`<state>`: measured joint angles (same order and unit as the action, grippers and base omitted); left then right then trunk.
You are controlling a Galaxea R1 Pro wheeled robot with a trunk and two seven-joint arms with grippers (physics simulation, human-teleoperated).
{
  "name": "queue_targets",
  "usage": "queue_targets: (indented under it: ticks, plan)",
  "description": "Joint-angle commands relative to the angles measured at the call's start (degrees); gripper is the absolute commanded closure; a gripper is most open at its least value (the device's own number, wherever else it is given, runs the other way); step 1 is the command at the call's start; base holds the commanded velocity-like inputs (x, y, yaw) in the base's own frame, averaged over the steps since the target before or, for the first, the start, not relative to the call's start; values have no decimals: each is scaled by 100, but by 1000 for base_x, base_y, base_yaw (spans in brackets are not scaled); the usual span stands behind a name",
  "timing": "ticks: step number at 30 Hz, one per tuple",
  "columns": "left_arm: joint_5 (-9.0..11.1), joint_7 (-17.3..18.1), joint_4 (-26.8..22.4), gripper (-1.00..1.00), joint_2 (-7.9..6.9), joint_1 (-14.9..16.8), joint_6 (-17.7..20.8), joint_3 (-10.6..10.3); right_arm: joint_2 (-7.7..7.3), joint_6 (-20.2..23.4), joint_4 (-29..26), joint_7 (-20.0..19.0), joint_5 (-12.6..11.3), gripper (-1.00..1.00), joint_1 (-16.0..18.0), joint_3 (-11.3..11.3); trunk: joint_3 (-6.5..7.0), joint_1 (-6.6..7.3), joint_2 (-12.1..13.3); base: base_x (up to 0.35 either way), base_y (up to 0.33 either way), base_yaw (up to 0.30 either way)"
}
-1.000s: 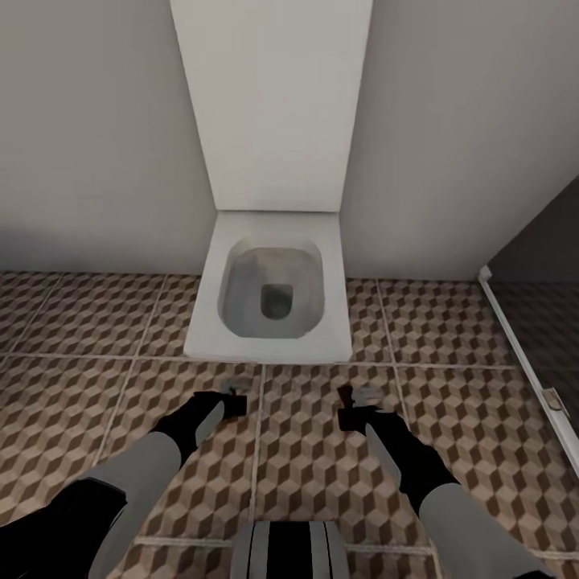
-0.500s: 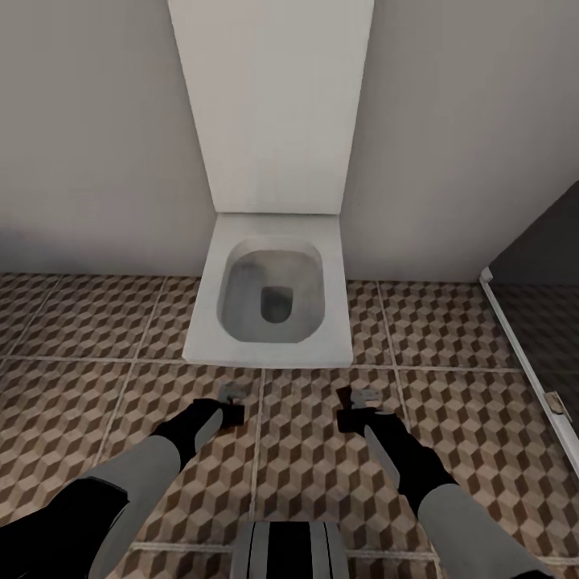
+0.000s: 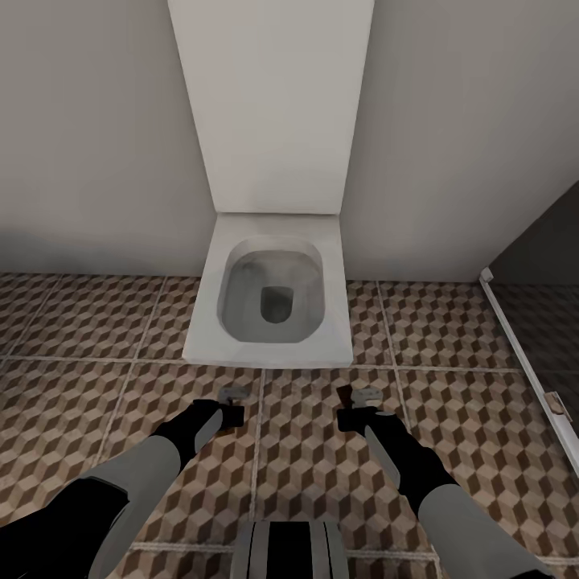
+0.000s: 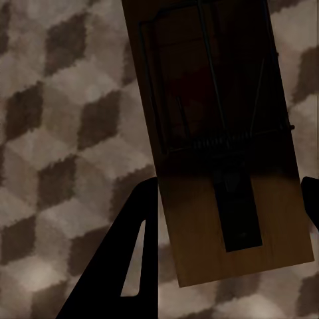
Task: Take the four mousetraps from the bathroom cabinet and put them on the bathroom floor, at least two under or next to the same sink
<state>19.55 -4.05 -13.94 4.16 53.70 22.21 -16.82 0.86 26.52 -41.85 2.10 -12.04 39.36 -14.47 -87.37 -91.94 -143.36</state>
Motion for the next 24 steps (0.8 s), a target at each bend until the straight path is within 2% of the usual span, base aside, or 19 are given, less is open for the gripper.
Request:
queue_targets:
  ticks: [1, 10, 21, 24]
  plan:
    - [40, -24, -12, 100, -3, 0, 29, -41, -2, 21, -7, 19, -52, 100, 2, -12, -3, 1, -1, 0, 0, 0]
    - [40, -19, -12, 100, -3, 0, 29, -41, -11, 20, -7, 19, -53, 100, 2, -12, -3, 1, -1, 0, 0, 0]
    - [40, -18, -12, 100, -3, 0, 29, -41, -16, 20, -7, 19, -53, 100, 2, -12, -247, -27, -16, 0, 0, 0]
    - [40, -20, -12, 100, -3, 0, 29, -41, -16, 20, -7, 19, -53, 100, 2, -12, -247, -27, -16, 0, 0, 0]
